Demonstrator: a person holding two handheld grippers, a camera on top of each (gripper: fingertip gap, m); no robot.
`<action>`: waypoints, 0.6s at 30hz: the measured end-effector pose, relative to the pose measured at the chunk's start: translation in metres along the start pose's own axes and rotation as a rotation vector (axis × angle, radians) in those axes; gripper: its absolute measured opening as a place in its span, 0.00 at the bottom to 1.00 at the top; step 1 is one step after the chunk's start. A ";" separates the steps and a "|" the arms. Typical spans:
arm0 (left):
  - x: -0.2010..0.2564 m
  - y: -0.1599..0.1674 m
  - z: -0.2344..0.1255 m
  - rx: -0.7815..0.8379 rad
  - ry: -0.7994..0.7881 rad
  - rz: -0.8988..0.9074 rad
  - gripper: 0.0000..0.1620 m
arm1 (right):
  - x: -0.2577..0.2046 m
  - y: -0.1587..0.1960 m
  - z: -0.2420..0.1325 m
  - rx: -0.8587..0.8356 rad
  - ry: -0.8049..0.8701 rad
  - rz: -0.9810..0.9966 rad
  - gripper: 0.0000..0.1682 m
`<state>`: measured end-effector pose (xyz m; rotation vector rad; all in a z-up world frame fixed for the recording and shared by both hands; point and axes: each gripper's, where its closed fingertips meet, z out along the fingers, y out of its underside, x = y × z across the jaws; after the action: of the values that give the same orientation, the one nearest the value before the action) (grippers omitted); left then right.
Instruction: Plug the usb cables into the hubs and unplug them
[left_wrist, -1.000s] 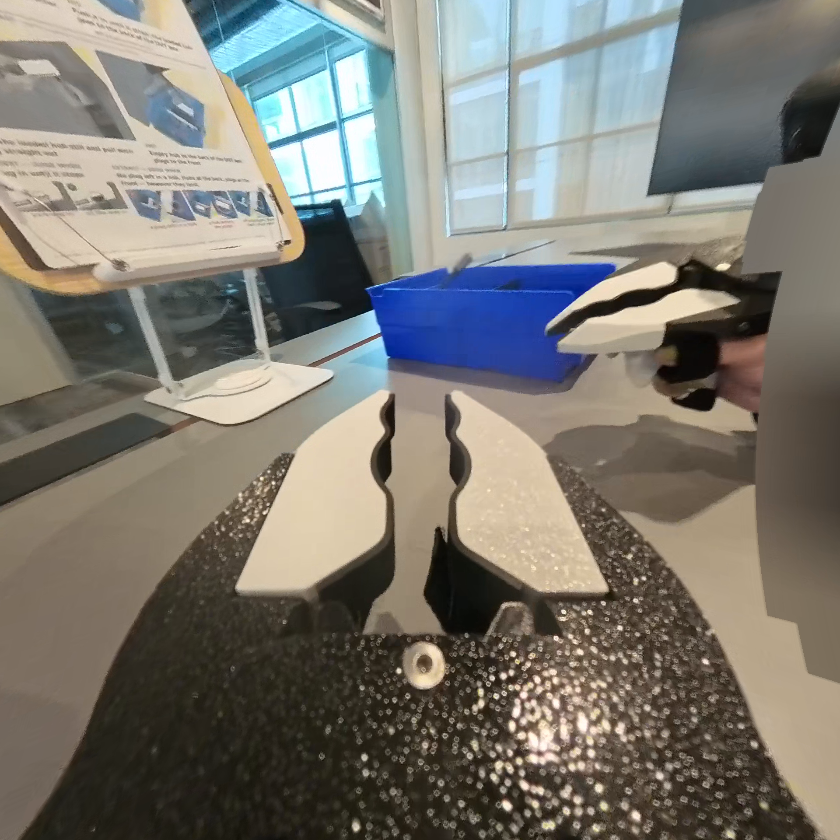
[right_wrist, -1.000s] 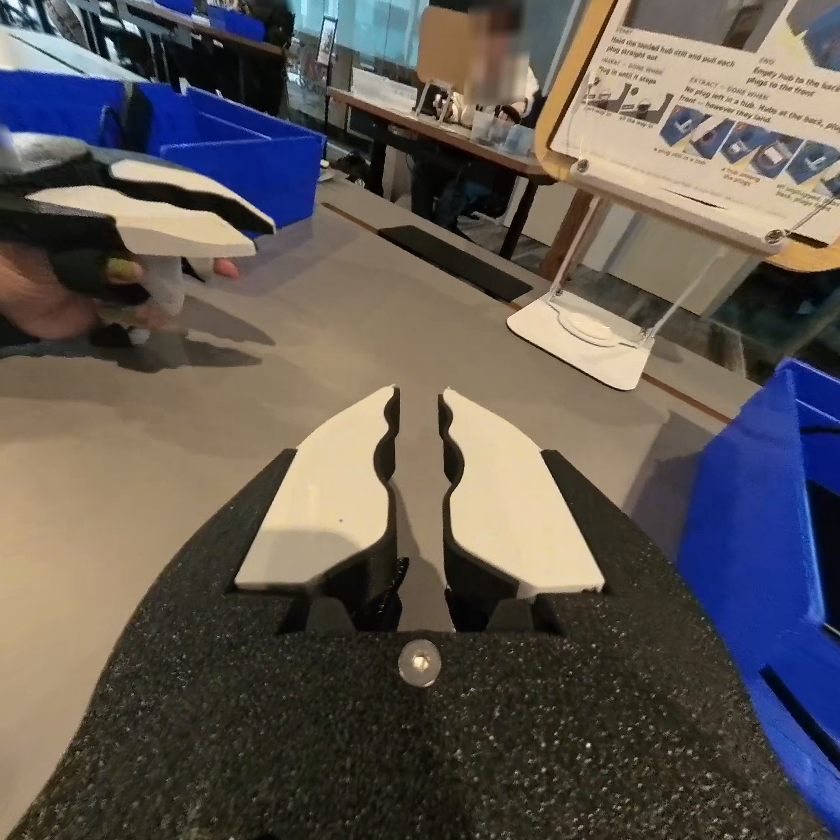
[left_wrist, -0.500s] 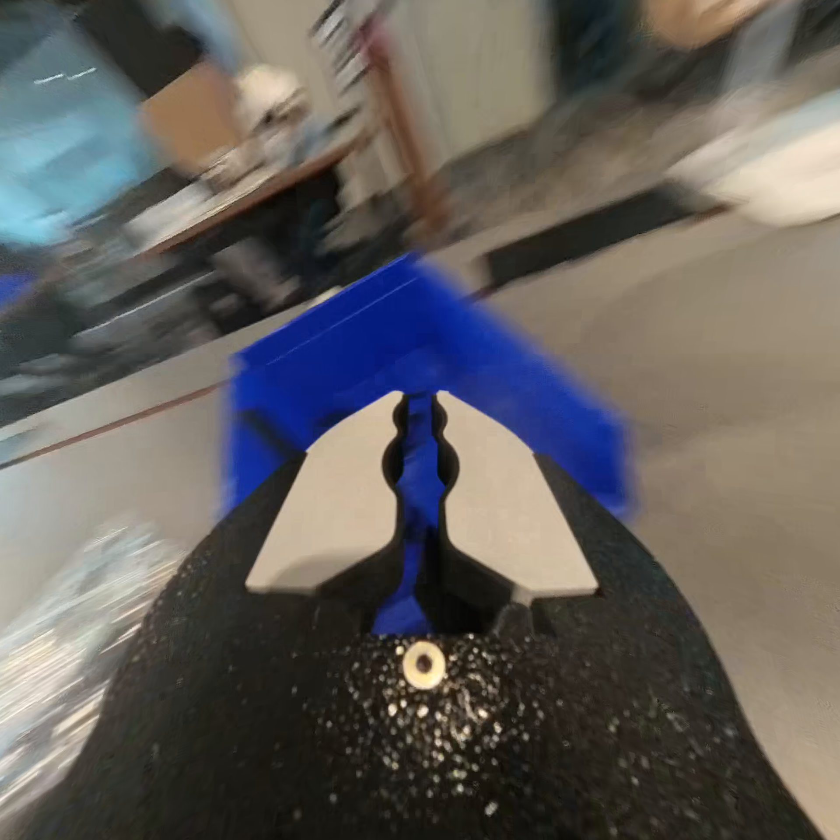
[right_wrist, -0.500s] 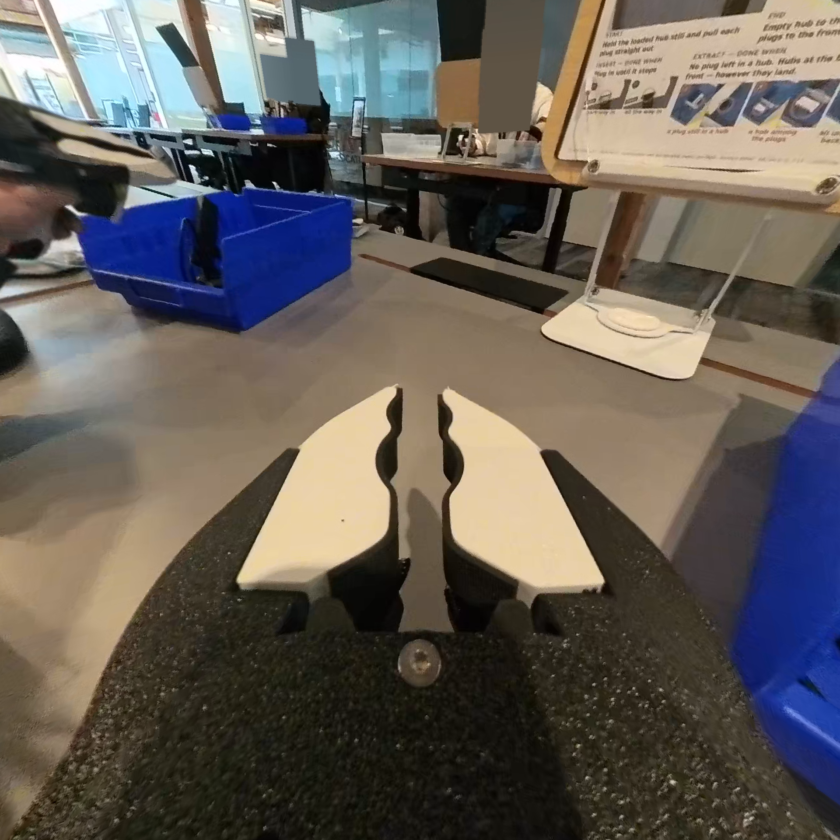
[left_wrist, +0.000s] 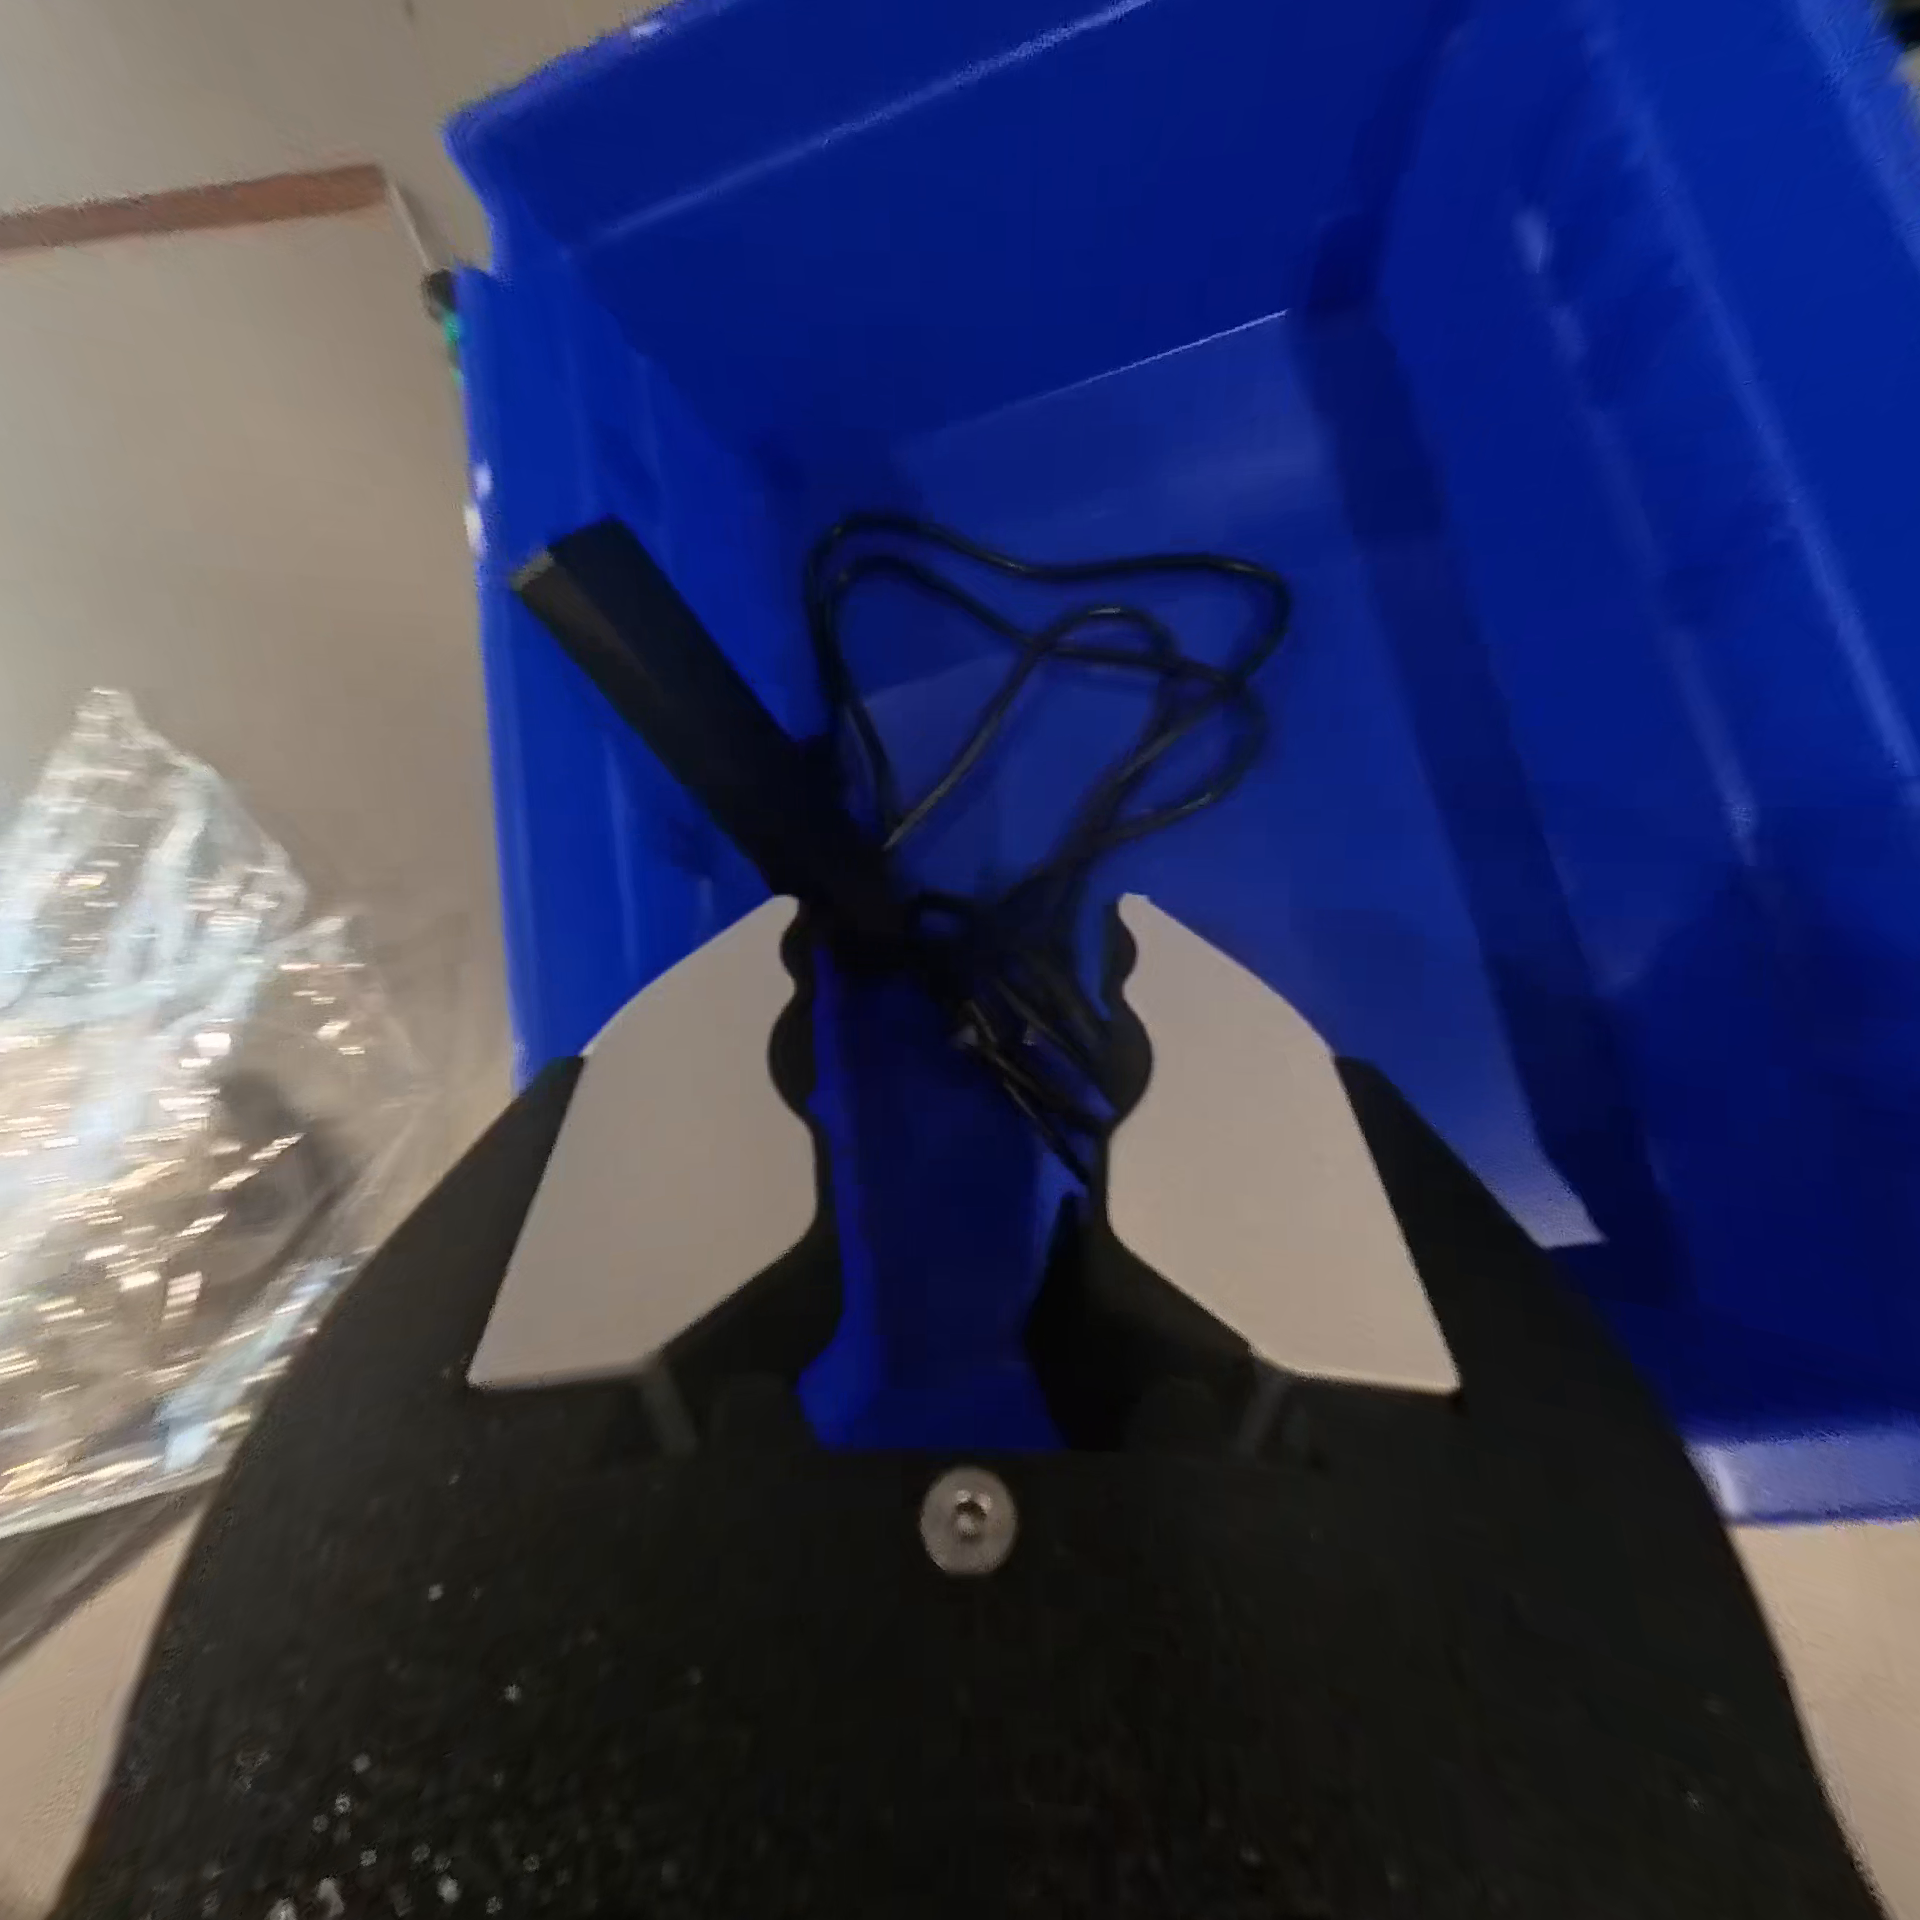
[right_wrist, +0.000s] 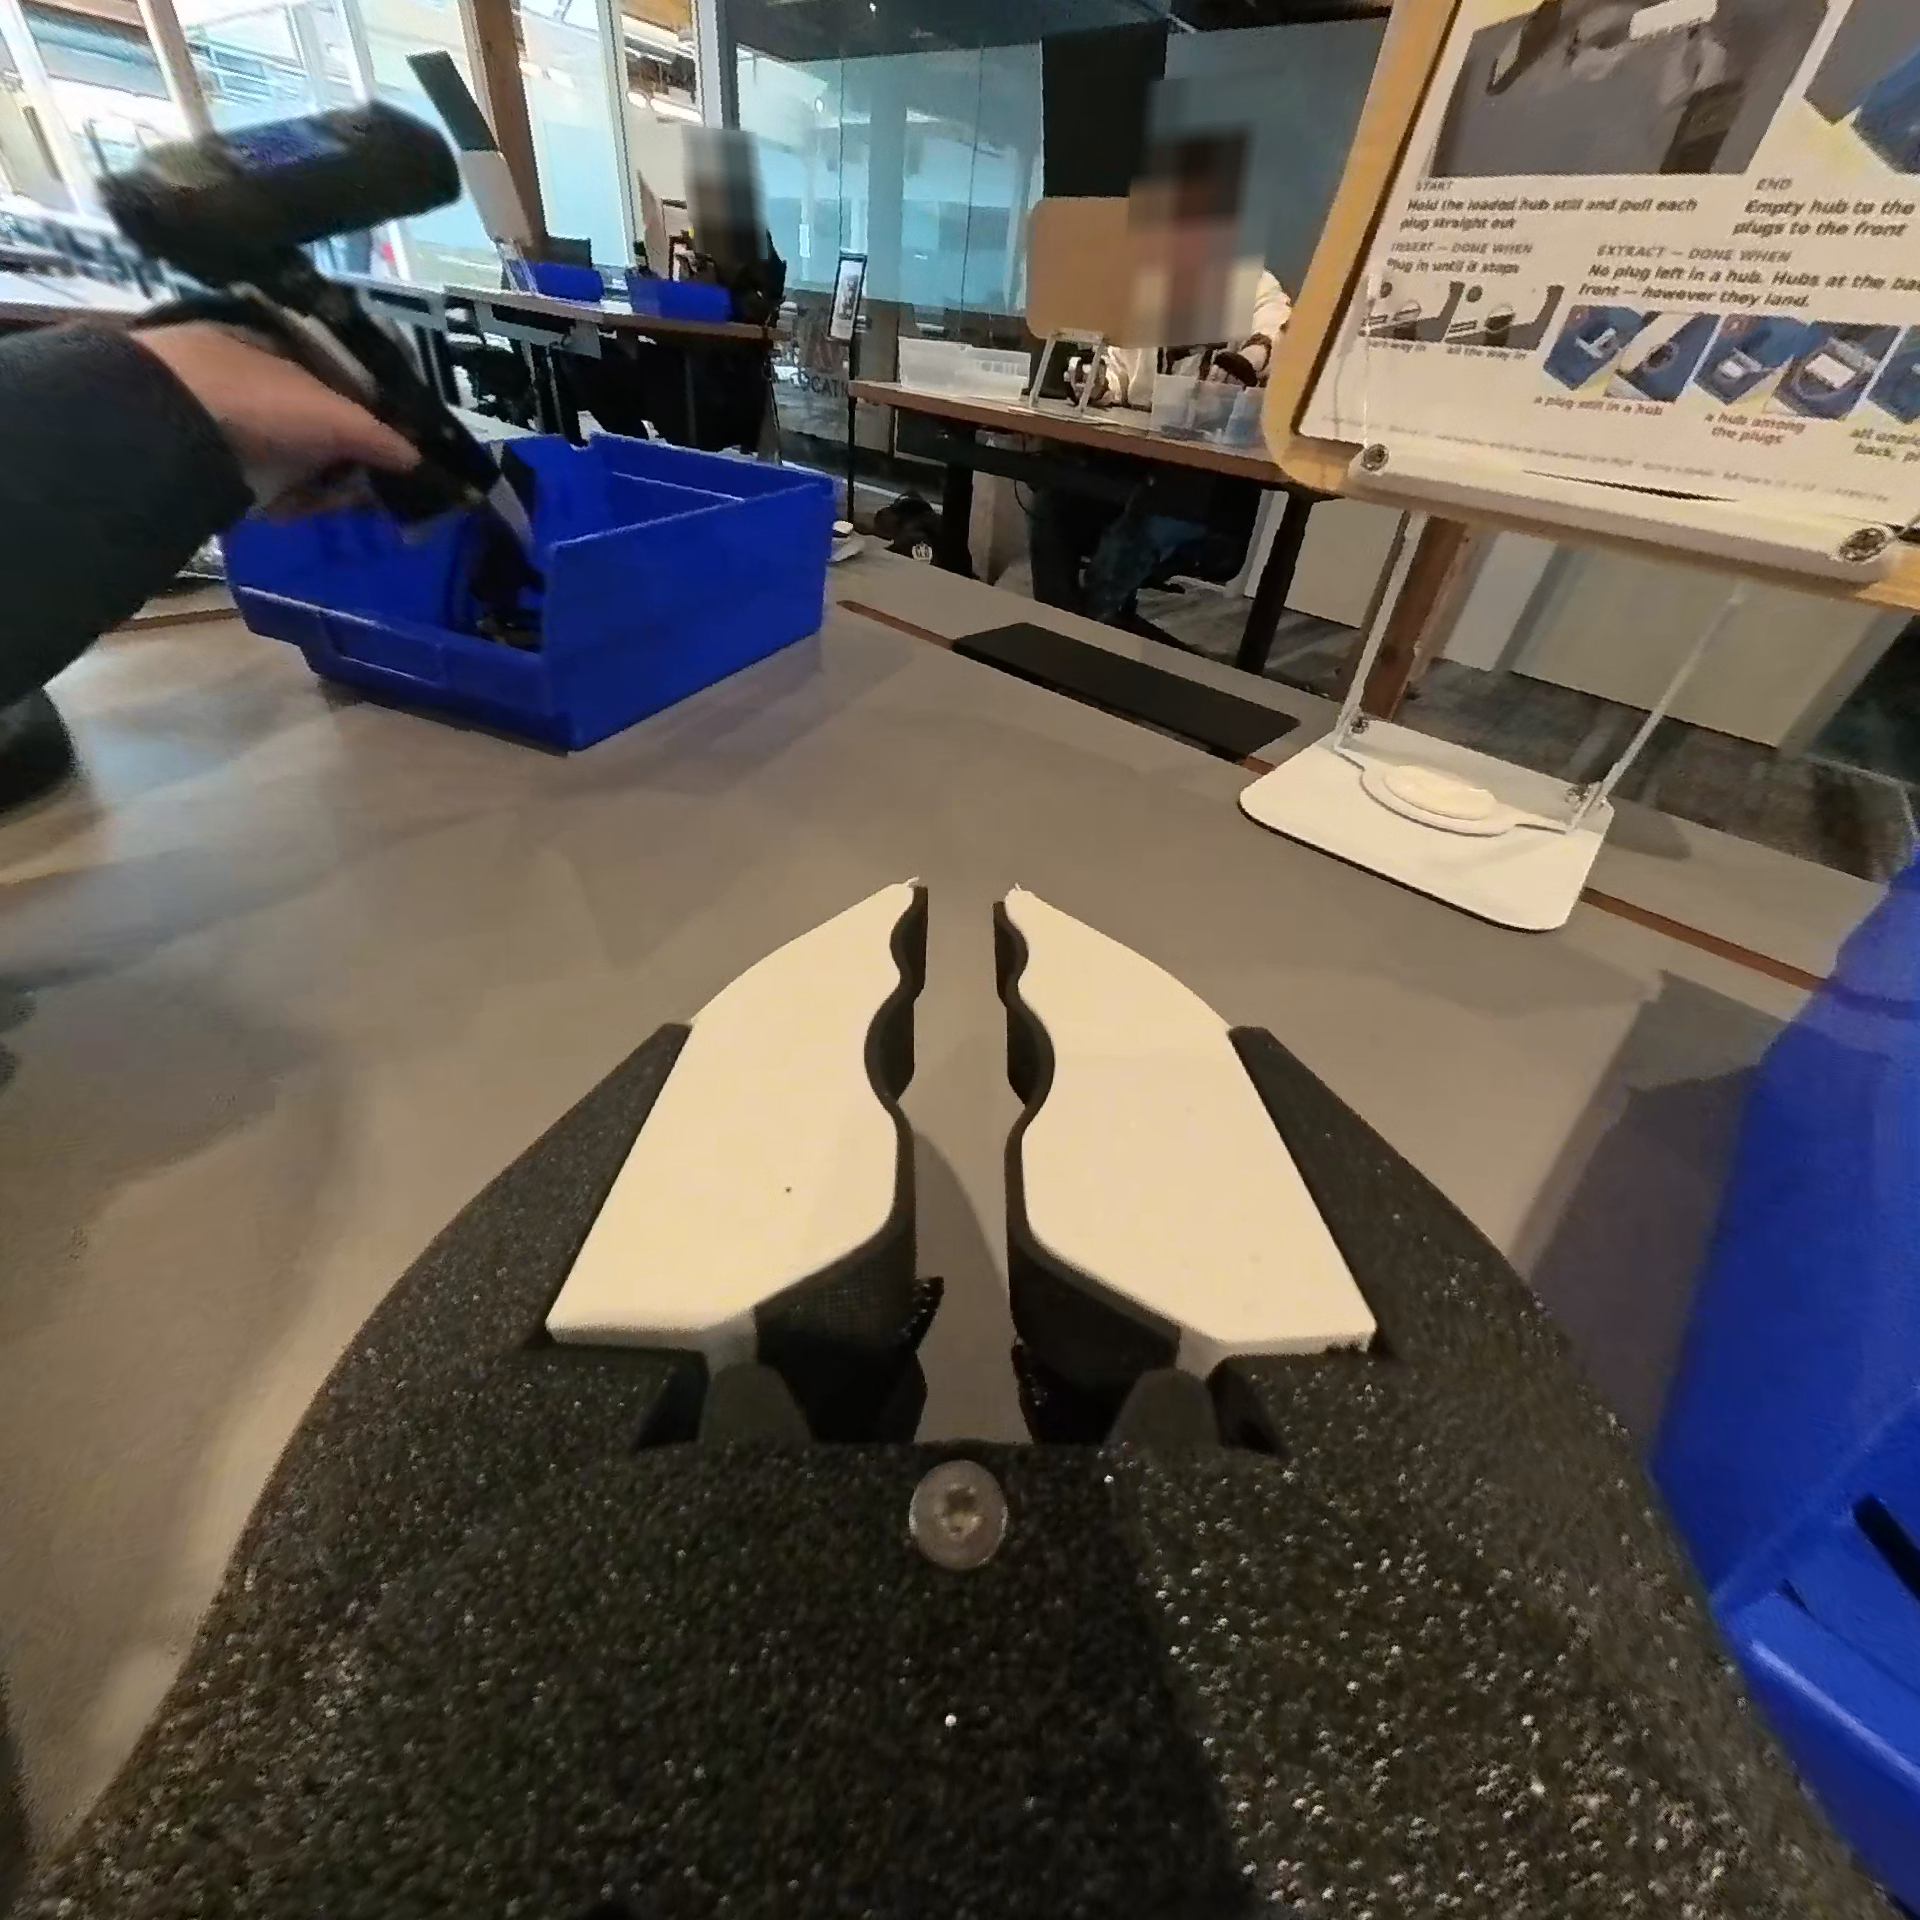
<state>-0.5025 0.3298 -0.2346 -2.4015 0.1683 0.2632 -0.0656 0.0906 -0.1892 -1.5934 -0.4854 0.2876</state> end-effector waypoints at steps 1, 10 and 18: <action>-0.002 -0.002 0.000 -0.013 -0.020 0.016 0.35 | -0.001 0.000 0.000 -0.002 0.000 -0.007 0.07; -0.010 -0.005 0.005 -0.049 -0.039 -0.014 0.33 | -0.008 0.003 0.003 -0.029 -0.016 -0.076 0.06; -0.012 -0.012 -0.004 0.046 -0.068 -0.024 0.24 | -0.009 0.004 0.003 -0.034 -0.017 -0.089 0.06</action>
<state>-0.5112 0.3369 -0.2209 -2.3443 0.1127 0.3262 -0.0747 0.0889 -0.1944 -1.5989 -0.5750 0.2270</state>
